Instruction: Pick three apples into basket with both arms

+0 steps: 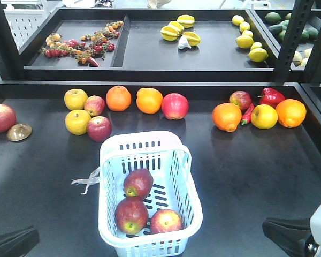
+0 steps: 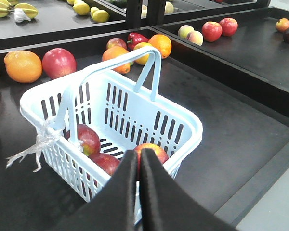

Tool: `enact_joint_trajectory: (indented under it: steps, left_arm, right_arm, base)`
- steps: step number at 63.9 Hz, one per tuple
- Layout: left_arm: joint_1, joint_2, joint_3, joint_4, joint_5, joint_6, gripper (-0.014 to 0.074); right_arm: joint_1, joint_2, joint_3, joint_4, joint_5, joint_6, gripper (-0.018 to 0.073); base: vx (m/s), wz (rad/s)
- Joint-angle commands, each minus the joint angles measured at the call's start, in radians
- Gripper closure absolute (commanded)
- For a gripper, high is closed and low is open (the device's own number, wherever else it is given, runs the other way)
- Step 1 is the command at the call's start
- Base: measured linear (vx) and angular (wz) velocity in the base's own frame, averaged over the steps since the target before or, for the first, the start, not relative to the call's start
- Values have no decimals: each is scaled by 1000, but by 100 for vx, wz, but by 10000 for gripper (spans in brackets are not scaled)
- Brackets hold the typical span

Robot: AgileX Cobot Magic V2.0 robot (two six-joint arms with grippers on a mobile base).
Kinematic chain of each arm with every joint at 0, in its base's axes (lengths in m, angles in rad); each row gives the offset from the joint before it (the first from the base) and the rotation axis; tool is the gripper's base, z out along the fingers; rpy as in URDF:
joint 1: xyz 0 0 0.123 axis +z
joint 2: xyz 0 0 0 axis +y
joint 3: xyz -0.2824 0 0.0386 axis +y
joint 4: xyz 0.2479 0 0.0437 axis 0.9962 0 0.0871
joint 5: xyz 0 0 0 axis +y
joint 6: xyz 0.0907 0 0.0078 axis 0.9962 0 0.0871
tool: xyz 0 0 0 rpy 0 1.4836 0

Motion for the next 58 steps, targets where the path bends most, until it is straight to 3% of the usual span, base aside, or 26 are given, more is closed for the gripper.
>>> enact_joint_trajectory:
  steps: [1,32,38,45,54,58]
  left_arm:
    - [-1,6,-25,-24,-42,-4,603]
    - [-1,6,-25,-21,-45,-3,603]
    - [-1,6,-26,48,-68,-15,603]
    - [-1,6,-24,186,0,-219,603]
    - [-1,6,24,515,35,-635,603]
    - [-1,6,73,604,10,-762,603]
  right_arm:
    - [-4,-1,-27,14,-63,2,564]
    - [-4,-1,-27,14,-63,2,564]
    - [-4,-1,-27,14,-63,2,564]
    - [-4,-1,-27,14,-63,2,564]
    - [-4,-1,-27,14,-63,2,564]
    - [-4,-1,-27,14,-63,2,564]
  base:
    - [0,0]
    - [0,0]
    - [0,0]
    - [0,0]
    - [0,0]
    - [0,0]
